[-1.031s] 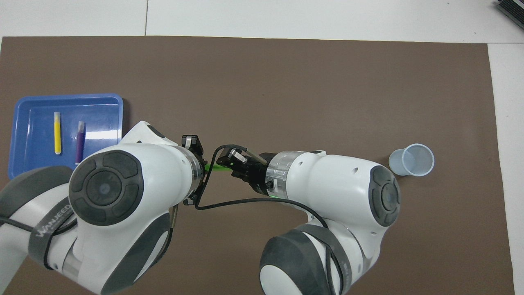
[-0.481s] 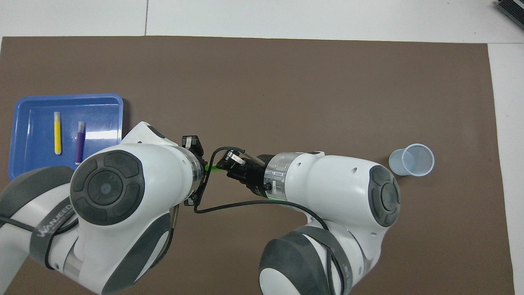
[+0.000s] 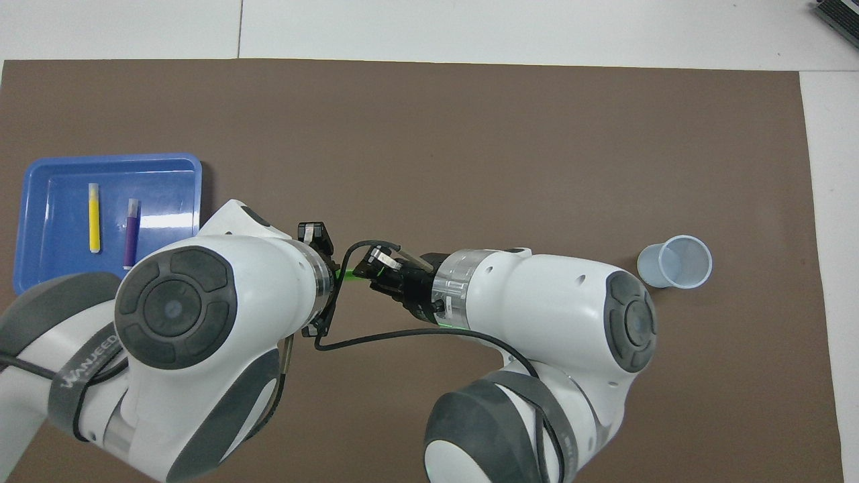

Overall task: Transfer and insert pens with both arms
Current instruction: 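Grasp the green pen's free end with the right gripper, then open the left gripper while the right gripper carries the pen away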

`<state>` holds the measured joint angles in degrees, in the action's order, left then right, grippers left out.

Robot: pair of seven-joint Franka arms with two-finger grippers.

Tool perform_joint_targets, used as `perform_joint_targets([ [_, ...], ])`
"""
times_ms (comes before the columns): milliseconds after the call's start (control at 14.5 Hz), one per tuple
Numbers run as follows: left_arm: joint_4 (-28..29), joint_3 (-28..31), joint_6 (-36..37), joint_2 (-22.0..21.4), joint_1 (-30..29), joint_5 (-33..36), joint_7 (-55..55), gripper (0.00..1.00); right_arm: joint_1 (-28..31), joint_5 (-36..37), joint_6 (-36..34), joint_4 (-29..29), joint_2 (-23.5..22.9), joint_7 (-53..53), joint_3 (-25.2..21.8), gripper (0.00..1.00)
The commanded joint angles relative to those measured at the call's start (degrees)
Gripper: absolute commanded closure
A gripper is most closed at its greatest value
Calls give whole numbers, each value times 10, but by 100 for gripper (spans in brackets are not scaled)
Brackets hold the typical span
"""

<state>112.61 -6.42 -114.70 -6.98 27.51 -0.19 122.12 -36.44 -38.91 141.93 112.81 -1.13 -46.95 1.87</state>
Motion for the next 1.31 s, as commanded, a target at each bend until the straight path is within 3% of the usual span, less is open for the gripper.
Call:
perform_joint_targets([
  [0, 5, 2, 11, -12, -2, 8, -3, 96, 2, -7, -6, 7, 4, 24, -2, 95],
  [69, 5, 2, 10, -12, -2, 8, -5, 94, 1, -7, -6, 7, 4, 24, -2, 100],
  [344, 5, 2, 12, -12, -2, 8, -8, 79, 2, -7, -6, 7, 4, 25, -2, 100],
  [550, 5, 2, 12, -12, -3, 8, -9, 61, 2, -7, -7, 7, 4, 23, -2, 100],
  [962, 5, 2, 13, -12, -3, 8, -9, 60, 3, -6, -13, 7, 4, 25, -3, 100],
  [1237, 4, 3, 13, -12, -3, 8, -9, 60, 13, 44, -73, 1, 4, 71, -7, 100],
])
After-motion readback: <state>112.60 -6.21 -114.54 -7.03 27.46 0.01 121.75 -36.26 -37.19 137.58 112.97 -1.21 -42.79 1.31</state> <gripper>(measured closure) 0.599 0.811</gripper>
